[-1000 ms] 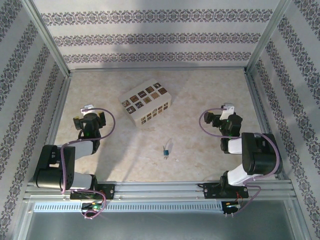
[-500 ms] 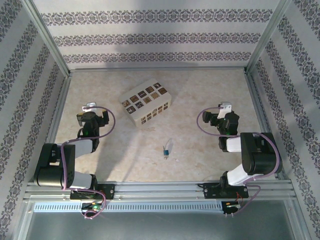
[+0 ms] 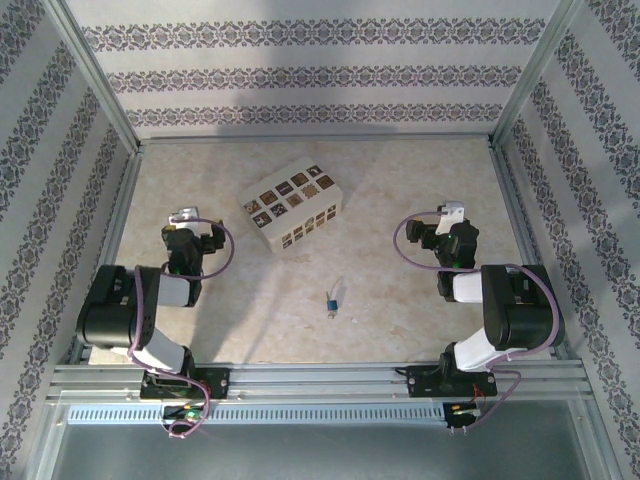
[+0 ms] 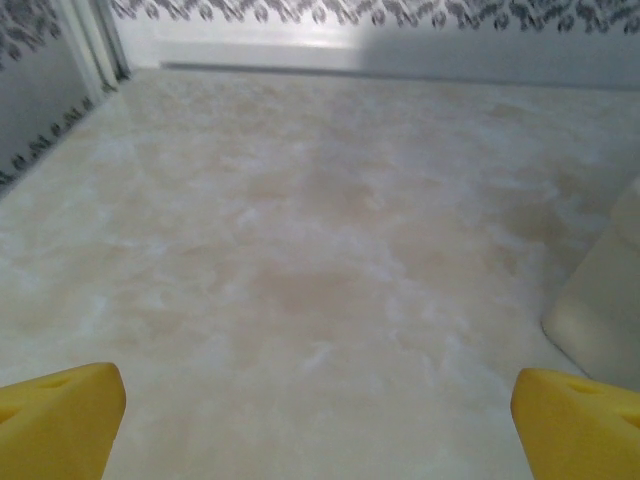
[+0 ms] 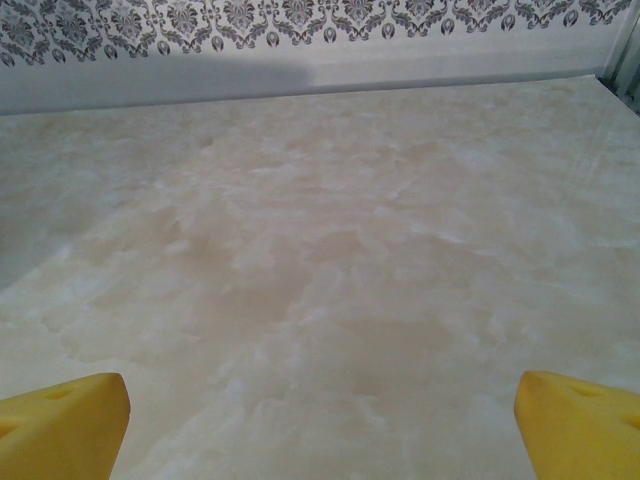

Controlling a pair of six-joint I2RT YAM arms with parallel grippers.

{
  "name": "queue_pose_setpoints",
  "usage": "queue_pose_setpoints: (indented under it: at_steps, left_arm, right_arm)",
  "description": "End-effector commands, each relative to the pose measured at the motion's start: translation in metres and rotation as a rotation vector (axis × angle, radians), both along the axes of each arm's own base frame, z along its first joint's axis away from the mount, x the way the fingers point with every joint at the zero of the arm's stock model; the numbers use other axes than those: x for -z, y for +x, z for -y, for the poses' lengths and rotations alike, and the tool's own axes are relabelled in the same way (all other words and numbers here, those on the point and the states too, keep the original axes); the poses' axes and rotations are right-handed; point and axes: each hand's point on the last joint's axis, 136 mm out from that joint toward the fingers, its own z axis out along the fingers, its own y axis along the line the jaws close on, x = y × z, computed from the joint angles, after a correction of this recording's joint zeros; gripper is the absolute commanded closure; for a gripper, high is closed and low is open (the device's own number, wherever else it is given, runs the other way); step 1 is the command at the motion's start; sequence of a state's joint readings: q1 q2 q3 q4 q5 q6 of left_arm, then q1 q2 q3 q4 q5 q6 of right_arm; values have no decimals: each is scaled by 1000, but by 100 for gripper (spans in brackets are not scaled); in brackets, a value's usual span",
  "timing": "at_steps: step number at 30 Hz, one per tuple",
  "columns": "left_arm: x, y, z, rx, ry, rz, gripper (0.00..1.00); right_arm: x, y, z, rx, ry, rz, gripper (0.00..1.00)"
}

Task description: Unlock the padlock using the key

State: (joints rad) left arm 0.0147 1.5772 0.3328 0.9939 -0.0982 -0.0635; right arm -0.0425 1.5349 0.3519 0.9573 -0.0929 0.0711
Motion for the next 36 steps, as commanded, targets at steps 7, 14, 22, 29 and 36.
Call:
queue_pose_setpoints:
  at_steps: [7,14,22,29,36]
  left_arm:
    - [-7,9,6,41,10,27,1]
    - [-6,8,8,49,8,25,1]
    - [-5,10,10,65,9,15,1]
    - [-5,10,10,65,8,15,1]
    - [-5,10,10,65,8,14,1]
  right_arm:
    - [-9,6,-1,4,-26,24,2]
    - [-8,6,-4,2,-39,19,2]
    - [-8,6,-4,3,-39,19,2]
    - [-9,7,-4,3,-41,19,1]
    - [-8,7,-4,3,-41,18,2]
